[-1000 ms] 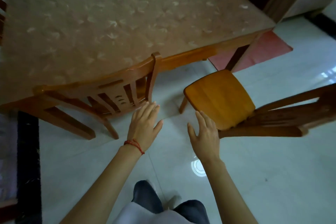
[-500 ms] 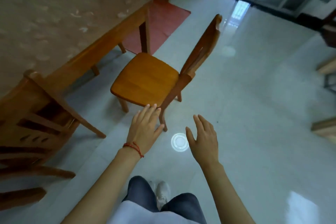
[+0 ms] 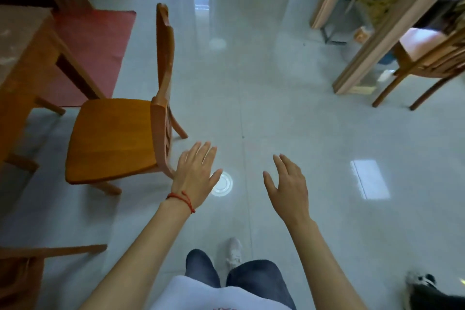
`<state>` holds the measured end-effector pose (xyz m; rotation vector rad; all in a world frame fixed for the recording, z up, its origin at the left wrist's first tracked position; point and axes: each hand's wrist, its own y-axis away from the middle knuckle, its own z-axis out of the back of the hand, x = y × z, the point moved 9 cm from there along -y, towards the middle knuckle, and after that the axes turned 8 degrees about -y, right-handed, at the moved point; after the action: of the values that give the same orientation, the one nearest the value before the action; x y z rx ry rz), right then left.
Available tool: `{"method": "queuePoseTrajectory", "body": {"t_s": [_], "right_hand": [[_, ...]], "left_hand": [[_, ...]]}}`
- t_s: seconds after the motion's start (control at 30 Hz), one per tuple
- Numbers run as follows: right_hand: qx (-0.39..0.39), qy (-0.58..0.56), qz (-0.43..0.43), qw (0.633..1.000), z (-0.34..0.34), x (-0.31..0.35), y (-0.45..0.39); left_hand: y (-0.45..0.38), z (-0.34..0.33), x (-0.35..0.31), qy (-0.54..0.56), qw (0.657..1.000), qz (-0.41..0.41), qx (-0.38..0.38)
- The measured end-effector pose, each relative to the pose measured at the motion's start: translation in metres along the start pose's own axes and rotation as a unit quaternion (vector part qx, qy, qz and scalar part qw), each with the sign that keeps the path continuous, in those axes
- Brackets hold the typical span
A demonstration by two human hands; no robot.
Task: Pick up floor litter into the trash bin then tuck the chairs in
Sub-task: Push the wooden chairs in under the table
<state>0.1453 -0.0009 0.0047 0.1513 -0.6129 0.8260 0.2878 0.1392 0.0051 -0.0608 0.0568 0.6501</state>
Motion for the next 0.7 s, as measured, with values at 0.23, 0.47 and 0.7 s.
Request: {"method": "queuePoseTrajectory", "body": {"t_s": [0.23, 0.47, 0.7], "right_hand": [[-0.015, 0.011, -0.021, 1.000, 0.011, -0.026, -0.023], [-0.013, 0.011, 0.000, 1.000, 0.021, -0.060, -0.102], [0.002, 0.013, 0.027, 1.000, 0.049, -0.099, -0.202]], "left_hand": [[-0.041, -0.003, -0.018, 0.006, 1.000, -0.021, -0.008], [-0.111, -0.015, -0.033, -0.005, 1.000, -0.006, -0.006], [-0.195, -0.022, -0.054, -0.024, 0.999, 0.028, 0.003]]}}
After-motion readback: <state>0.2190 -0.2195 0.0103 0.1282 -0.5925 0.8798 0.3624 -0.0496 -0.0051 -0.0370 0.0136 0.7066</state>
